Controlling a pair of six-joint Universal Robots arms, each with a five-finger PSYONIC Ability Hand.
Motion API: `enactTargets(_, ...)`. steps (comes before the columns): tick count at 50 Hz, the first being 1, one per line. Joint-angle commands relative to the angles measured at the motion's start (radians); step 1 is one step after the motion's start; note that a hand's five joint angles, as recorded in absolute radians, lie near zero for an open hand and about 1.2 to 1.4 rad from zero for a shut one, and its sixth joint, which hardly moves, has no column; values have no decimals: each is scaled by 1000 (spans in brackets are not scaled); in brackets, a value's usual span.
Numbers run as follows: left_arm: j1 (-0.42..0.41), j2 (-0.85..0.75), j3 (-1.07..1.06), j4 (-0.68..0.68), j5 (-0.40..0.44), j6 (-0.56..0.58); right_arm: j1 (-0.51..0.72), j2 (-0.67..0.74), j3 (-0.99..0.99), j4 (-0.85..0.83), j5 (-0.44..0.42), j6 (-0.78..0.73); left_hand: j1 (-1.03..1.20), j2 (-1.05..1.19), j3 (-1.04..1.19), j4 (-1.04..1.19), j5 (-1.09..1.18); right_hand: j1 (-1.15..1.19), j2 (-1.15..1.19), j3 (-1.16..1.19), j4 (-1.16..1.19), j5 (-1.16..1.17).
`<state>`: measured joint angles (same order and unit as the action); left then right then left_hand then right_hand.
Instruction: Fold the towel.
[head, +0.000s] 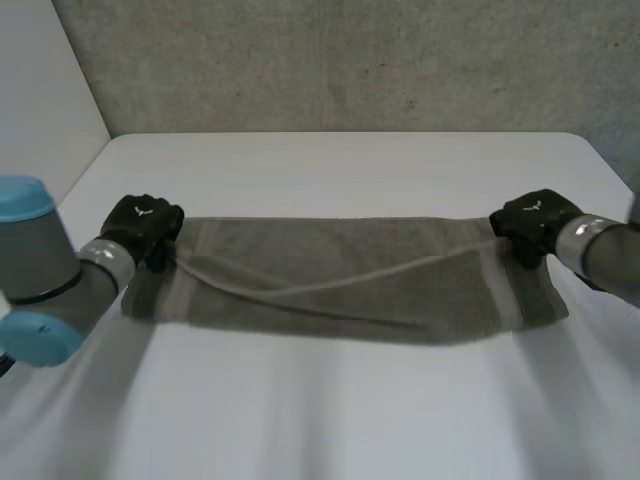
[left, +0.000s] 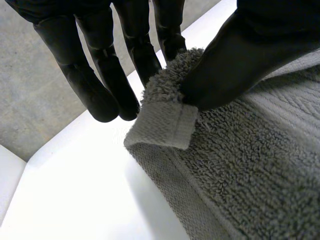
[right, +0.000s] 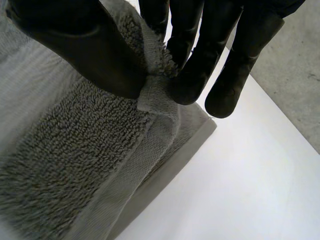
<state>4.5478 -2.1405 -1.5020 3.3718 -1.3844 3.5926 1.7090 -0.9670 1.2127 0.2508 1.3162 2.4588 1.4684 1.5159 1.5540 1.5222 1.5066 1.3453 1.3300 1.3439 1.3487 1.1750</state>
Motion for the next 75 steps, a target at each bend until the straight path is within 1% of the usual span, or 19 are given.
enactTargets(1,-27,-168,230,0,-33,0,44,200,-194,-181,72,78,-72,-120,-158,-126,-285,51,66,52,48,47)
enactTargets(6,-52,-255,344,1,-100,5,70,263,-251,-268,129,78,-72,-120,-158,-126,-285,51,66,52,48,47)
enactTargets(10,-59,-282,377,5,-114,5,81,304,-295,-286,172,77,-72,-120,-158,-126,-285,51,66,52,48,47)
enactTargets(24,-67,-352,479,9,-128,3,86,361,-372,-369,198,78,-72,-120,-158,-126,-285,51,66,52,48,47)
enactTargets(25,-69,-354,479,9,-130,3,87,370,-380,-369,208,77,-217,-265,-303,-271,-430,51,66,52,48,47)
enactTargets(26,-69,-354,479,9,-130,3,89,379,-384,-366,219,71,-219,-266,-304,-272,-431,-471,-456,-470,-475,-475)
enactTargets(27,-69,-355,476,9,-131,3,89,380,-384,-366,219,71,-599,-647,-685,-653,-812,-476,-461,-475,-480,-481)
enactTargets(28,-69,-355,476,9,-131,3,93,384,-384,-361,237,65,-603,-651,-689,-657,-816,-1171,-1156,-1169,-1174,-1175)
enactTargets(29,-70,-352,468,9,-140,3,98,386,-377,-363,262,57,-1048,-1095,-1133,-1102,-1261,-1171,-1156,-1169,-1174,-1175)
enactTargets(30,-73,-346,464,9,-151,2,98,386,-377,-363,262,57,-1294,-1341,-1379,-1348,-1507,-1171,-1156,-1169,-1174,-1175)
enactTargets(34,-81,-329,448,9,-170,1,104,355,-340,-361,314,60,-1293,-1341,-1379,-1347,-1506,-1171,-1156,-1169,-1174,-1175)
enactTargets(38,-79,-245,399,11,-176,-11,103,292,-272,-367,308,63,-1293,-1341,-1379,-1347,-1506,-1171,-1156,-1169,-1174,-1175)
enactTargets(42,-73,-173,344,11,-174,-26,98,127,-127,-369,261,63,-1290,-1338,-1376,-1344,-1503,-1171,-1156,-1169,-1174,-1175)
enactTargets(43,-67,-130,312,12,-174,-38,98,126,-127,-369,261,63,-1290,-1338,-1376,-1344,-1503,-1171,-1156,-1169,-1174,-1175)
enactTargets(45,-66,-89,277,12,-170,-55,90,27,-27,-358,212,69,-1287,-1335,-1373,-1341,-1500,-1171,-1156,-1169,-1174,-1175)
enactTargets(53,-64,63,71,12,-147,-98,84,-145,192,-308,144,92,-1270,-1317,-1355,-1323,-1482,-1099,-1084,-1098,-1103,-1103)
enactTargets(60,-62,171,-113,15,-33,-106,41,-157,281,-255,127,92,-1270,-1317,-1355,-1323,-1482,-847,-832,-845,-850,-851)
enactTargets(69,-62,234,-221,75,-19,-112,-28,-119,330,-301,48,95,-1273,-1320,-1358,-1326,-1485,-838,-822,-836,-841,-842)
enactTargets(75,-66,251,-251,118,-19,-114,-40,-65,326,-361,40,94,-1273,-1320,-1358,-1326,-1485,-785,-769,-783,-788,-789)
